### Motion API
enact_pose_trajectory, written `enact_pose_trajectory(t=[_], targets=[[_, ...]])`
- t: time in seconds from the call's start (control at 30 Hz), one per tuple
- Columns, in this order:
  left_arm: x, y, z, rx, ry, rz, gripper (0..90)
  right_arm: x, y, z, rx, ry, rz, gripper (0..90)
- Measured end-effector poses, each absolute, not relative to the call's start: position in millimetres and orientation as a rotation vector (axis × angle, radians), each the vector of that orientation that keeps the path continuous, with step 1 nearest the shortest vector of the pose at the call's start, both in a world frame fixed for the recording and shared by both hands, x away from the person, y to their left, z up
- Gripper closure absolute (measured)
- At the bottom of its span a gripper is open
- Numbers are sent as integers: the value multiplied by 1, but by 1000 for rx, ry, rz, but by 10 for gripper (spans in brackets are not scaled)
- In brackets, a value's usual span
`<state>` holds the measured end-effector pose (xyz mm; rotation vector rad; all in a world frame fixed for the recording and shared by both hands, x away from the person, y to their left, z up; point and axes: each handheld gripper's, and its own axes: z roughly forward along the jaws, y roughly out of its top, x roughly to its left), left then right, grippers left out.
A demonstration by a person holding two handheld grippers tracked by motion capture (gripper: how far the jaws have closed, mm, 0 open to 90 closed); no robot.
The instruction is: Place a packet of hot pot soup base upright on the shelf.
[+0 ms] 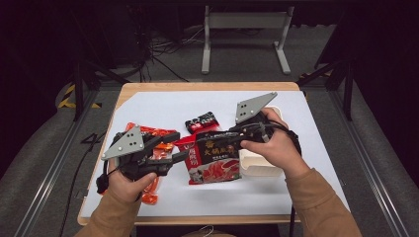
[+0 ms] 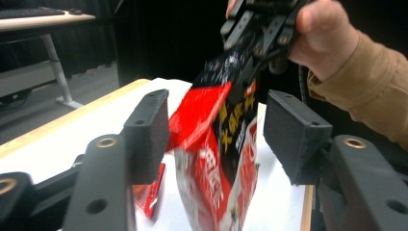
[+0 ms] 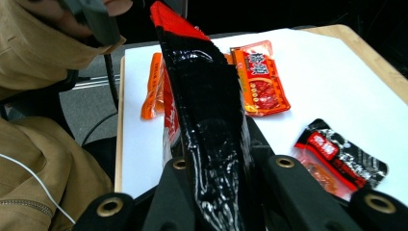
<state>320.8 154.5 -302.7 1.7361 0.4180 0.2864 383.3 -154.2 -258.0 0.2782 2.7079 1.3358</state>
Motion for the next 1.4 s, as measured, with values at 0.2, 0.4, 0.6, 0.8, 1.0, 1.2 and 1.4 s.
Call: enact_pose_trajectory(t=[0.2,0.4,0.6,0.8,1.0,1.2,1.4], targets=[[325,159,-310,1752,452,287,334,386,-162,-244,305,2674,1365,802],[335,155,-325,1831,499,356,230,390,-168,-232,321,2649,1371,802],[344,153,-340,1888,581,322,170,394,-172,-221,340,2624,1354,802],[350,150,-351,1931,624,288,134,402,-181,-213,367,2595,1349,801],[354,150,-356,1947,652,284,89,407,-190,-208,393,2550,1335,801],[357,150,-362,1959,666,268,82,417,-200,-204,415,2514,1309,800],[359,150,-366,1970,682,252,73,428,-209,-201,436,2486,1278,799]])
